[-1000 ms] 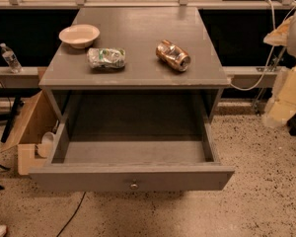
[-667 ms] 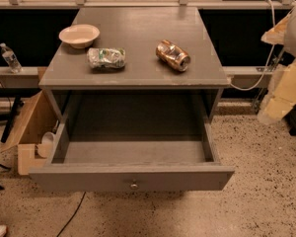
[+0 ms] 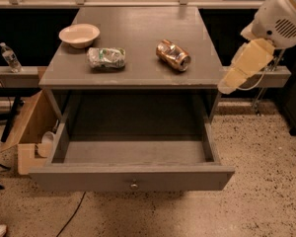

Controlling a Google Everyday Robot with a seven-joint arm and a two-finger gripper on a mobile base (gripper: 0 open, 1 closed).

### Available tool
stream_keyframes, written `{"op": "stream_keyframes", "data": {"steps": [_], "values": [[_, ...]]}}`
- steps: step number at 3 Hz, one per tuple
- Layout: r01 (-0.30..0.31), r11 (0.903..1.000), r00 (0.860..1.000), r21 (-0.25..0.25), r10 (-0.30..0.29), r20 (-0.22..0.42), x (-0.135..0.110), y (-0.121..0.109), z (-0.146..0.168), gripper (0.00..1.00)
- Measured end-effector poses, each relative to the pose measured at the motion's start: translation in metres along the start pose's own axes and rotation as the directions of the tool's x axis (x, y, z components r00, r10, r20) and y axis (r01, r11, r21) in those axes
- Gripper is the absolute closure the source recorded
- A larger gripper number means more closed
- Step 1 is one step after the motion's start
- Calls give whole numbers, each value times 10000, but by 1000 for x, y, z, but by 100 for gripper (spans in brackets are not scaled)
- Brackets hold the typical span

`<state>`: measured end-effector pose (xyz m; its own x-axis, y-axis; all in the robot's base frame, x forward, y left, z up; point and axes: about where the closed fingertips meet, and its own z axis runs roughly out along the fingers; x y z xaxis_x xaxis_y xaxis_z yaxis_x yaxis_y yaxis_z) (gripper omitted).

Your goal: Place orange can into top drawer

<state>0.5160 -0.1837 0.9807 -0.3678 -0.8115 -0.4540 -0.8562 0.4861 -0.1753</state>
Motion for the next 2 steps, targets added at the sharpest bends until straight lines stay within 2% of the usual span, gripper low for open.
{"op": "stream_keyframes", "data": {"steps": [1,2], "values": [[-1363,9903,9902,-268,1370,271,-18,-15,34,0],[-1802,9831,9831,-307,1810,260,-20,-15,37,0]]}}
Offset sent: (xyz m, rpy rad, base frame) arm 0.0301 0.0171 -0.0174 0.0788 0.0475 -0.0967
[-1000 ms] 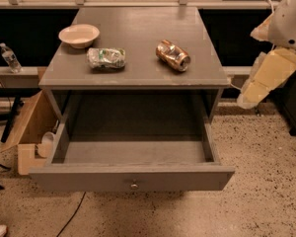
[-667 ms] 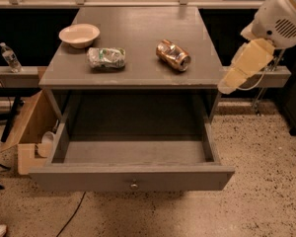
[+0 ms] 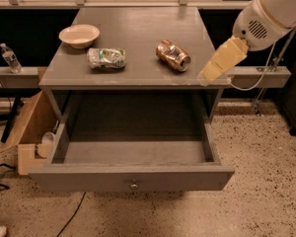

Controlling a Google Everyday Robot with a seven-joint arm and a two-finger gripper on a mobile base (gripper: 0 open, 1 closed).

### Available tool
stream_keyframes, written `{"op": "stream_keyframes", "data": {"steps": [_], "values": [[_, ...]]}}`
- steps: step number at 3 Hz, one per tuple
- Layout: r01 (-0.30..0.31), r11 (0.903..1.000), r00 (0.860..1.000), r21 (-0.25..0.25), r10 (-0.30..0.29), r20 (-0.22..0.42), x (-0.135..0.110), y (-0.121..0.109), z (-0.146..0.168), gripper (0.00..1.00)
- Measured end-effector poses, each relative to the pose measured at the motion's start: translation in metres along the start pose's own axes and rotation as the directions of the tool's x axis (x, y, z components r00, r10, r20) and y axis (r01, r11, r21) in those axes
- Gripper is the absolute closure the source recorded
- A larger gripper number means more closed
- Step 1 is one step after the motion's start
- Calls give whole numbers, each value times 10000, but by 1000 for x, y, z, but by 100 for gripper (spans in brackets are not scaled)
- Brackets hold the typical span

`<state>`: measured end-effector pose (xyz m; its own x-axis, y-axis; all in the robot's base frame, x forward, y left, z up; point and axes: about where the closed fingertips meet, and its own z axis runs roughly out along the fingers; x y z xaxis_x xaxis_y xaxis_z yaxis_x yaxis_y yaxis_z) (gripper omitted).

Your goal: Place orange can into top drawer

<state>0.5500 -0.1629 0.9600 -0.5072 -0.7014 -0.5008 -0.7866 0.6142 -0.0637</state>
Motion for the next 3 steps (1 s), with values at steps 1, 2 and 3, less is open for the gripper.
{"op": "stream_keyframes", "data": {"steps": [1,2,3], "values": [[0,10000,10000,2,0,2,0,0,0,0],[38,9995,9996,304,-46,282,-23,-21,27,0],[-209,9968,9974,775,154,711,-42,-50,56,0]]}}
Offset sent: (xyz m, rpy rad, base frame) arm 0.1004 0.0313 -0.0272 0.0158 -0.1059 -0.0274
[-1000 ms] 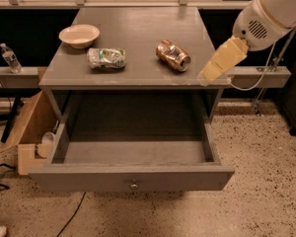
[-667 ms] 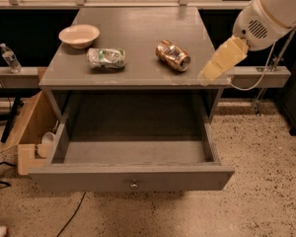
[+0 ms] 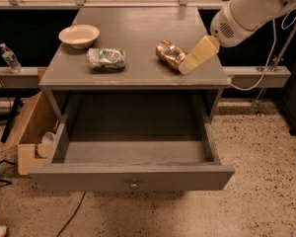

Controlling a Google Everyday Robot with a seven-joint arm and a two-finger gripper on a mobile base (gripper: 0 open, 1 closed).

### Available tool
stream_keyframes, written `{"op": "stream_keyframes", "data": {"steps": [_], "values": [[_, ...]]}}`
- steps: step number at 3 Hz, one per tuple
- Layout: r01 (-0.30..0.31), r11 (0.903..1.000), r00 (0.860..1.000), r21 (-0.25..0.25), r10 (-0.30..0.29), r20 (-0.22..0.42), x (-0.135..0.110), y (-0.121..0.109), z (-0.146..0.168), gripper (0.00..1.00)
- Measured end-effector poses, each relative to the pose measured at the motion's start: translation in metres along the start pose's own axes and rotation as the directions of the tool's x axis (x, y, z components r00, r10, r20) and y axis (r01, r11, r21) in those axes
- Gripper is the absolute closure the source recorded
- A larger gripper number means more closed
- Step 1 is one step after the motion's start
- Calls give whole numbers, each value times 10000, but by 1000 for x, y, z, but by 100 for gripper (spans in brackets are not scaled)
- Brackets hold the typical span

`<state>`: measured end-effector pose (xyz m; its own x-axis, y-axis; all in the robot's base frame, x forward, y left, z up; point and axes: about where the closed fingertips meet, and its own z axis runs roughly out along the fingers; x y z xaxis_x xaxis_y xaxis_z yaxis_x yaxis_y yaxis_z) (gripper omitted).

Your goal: Place orange can into top drawer

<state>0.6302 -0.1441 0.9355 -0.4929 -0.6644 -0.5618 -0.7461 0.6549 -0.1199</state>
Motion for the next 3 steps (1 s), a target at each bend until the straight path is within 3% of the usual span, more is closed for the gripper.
{"op": "stream_keyframes", "data": {"steps": [3], "values": [[-1245,9887,9916,830,1209,461,-37,-47,78,0]]}}
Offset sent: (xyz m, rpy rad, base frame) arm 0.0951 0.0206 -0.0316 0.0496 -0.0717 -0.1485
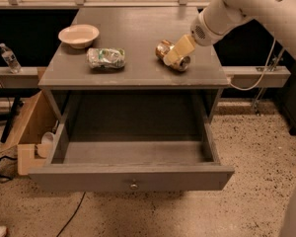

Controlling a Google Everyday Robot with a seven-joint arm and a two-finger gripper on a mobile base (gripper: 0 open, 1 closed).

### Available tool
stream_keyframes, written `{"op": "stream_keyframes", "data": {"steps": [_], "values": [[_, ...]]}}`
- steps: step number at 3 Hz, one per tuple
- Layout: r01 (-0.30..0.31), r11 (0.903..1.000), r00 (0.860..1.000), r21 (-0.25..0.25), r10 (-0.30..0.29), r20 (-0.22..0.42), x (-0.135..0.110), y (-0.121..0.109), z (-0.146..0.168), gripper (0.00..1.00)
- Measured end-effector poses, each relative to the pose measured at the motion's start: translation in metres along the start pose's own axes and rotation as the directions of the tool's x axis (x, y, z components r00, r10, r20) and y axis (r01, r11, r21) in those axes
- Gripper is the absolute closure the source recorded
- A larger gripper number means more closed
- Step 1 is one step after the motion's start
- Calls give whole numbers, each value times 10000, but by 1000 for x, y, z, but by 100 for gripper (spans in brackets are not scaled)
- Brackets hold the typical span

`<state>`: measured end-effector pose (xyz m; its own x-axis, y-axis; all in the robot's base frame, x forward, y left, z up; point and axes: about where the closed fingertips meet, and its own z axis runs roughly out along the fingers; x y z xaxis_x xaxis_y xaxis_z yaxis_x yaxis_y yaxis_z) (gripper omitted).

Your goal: Place orange can into top drawer

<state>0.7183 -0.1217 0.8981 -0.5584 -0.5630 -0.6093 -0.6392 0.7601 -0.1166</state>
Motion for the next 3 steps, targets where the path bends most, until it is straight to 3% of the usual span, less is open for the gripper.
{"op": "stream_keyframes", "data": {"steps": [1,3], "values": [[-114,9999,9997,-110,112,-209,-6,3,24,0],[-36,9979,9991,-647,8,-430,-7,12,59,42]]}}
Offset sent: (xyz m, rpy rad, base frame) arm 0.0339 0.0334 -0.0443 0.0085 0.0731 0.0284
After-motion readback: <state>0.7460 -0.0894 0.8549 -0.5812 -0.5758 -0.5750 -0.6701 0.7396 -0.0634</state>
